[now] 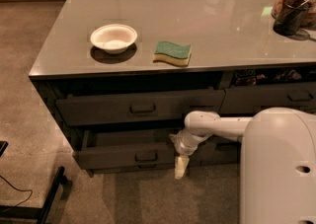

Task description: Open middle drawer

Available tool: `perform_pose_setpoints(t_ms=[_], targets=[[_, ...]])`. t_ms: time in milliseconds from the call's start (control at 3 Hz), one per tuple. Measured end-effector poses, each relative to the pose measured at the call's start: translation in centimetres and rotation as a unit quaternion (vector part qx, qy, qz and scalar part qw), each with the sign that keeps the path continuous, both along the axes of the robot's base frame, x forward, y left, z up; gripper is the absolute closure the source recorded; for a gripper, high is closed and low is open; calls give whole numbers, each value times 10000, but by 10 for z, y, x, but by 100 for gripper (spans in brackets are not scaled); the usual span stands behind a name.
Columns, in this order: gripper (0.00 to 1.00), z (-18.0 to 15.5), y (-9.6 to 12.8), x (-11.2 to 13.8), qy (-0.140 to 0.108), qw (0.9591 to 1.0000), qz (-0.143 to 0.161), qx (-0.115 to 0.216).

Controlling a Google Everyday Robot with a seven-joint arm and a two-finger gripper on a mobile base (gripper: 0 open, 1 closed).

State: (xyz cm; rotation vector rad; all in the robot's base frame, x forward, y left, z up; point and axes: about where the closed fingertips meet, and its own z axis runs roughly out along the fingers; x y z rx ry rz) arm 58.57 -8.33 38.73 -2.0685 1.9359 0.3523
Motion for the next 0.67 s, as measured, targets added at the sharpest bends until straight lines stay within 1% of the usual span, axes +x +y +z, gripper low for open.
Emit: perform_pose_setpoints(t_ms=[333,667], targets=[[0,6,-4,-31,353,9993,37,-104],[0,26,-5,-55,666,9975,92,-206]])
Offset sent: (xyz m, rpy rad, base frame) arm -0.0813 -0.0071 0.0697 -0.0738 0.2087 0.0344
